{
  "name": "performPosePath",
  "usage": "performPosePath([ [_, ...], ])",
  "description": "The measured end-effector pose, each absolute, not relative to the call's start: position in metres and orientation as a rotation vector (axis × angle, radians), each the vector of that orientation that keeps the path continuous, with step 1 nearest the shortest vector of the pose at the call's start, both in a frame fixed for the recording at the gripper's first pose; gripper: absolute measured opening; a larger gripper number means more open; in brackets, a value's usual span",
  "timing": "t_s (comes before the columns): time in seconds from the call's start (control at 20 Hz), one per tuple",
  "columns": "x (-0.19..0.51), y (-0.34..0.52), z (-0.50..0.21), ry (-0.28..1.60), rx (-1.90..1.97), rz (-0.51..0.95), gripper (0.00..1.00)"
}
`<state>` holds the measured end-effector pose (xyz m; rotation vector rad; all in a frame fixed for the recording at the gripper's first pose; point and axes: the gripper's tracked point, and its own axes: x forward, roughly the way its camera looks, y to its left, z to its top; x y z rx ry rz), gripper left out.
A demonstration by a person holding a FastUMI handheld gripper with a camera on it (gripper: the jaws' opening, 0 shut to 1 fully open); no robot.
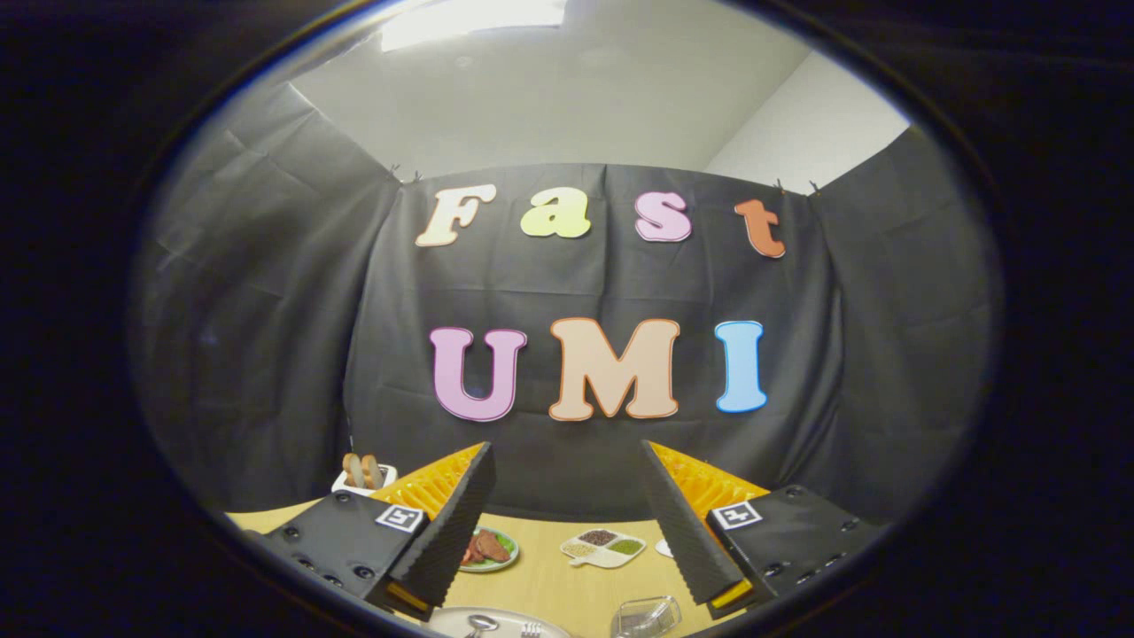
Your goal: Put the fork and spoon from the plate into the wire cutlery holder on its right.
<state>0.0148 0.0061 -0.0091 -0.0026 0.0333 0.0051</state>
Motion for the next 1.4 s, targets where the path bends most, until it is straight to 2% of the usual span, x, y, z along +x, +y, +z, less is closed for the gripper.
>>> performPosePath([
  [0.9, 0.016, 0.028, -0.048, 0.113, -0.015, 0.071, 1.0],
  [1.4, -0.004, 0.039, -0.134, 0.322, -0.048, 0.14, 1.0],
])
